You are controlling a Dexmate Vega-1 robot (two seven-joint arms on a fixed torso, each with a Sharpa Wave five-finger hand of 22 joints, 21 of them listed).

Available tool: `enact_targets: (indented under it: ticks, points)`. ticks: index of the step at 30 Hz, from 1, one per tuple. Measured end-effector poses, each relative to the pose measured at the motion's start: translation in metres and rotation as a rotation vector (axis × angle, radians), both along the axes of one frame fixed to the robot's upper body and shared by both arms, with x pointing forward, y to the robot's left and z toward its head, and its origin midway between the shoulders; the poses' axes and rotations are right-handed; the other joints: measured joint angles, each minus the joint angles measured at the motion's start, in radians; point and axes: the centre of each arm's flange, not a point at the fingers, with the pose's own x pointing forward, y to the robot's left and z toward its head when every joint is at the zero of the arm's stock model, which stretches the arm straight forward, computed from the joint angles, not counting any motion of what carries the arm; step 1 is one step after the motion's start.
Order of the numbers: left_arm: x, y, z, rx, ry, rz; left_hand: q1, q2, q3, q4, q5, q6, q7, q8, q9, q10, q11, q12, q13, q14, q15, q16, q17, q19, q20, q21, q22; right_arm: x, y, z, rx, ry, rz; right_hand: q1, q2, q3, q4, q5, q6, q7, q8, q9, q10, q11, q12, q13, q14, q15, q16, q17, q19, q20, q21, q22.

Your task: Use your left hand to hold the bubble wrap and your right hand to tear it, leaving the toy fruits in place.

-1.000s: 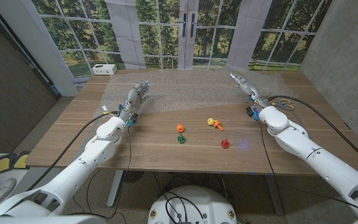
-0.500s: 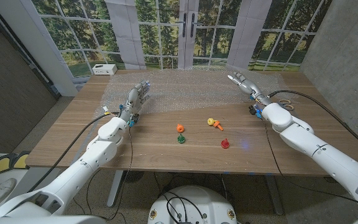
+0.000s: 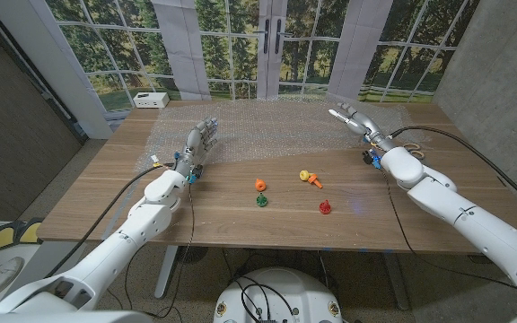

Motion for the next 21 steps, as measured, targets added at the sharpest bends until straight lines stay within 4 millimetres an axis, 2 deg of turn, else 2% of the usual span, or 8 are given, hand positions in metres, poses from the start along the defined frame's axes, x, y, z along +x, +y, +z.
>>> enact_targets:
  ticks: [17, 21]
  points:
    - [0.0006, -0.0002, -0.0002, -0.017, 0.005, 0.017, 0.000, 0.000, 0.000, 0.000, 0.000, 0.000, 0.000, -0.001, -0.002, 0.000, 0.000, 0.000, 0.000, -0.031, -0.005, -0.002, 0.000, -0.011, -0.011, 0.000, 0.000, -0.0003, -0.0019, 0.0064, -0.108, -0.040, -0.067, 0.010, 0.000, 0.004, -0.004, 0.000, 0.030, -0.005, 0.000, 0.000, 0.011, 0.003, 0.000, 0.000, 0.000, 0.000, 0.000, 0.000, 0.004, -0.004, 0.000, 0.000]
    - [0.0007, -0.0001, 0.0005, -0.018, 0.004, 0.018, 0.000, 0.000, 0.000, 0.000, 0.000, 0.000, 0.000, -0.005, -0.002, 0.000, 0.000, 0.000, 0.000, -0.031, -0.005, -0.002, 0.000, -0.011, -0.011, 0.000, 0.000, -0.0021, -0.0018, 0.0083, -0.130, -0.058, -0.087, 0.017, 0.007, 0.002, -0.006, 0.000, 0.030, -0.005, 0.000, 0.000, 0.019, -0.004, 0.000, 0.000, 0.000, 0.000, 0.000, 0.000, 0.009, -0.002, 0.000, 0.000]
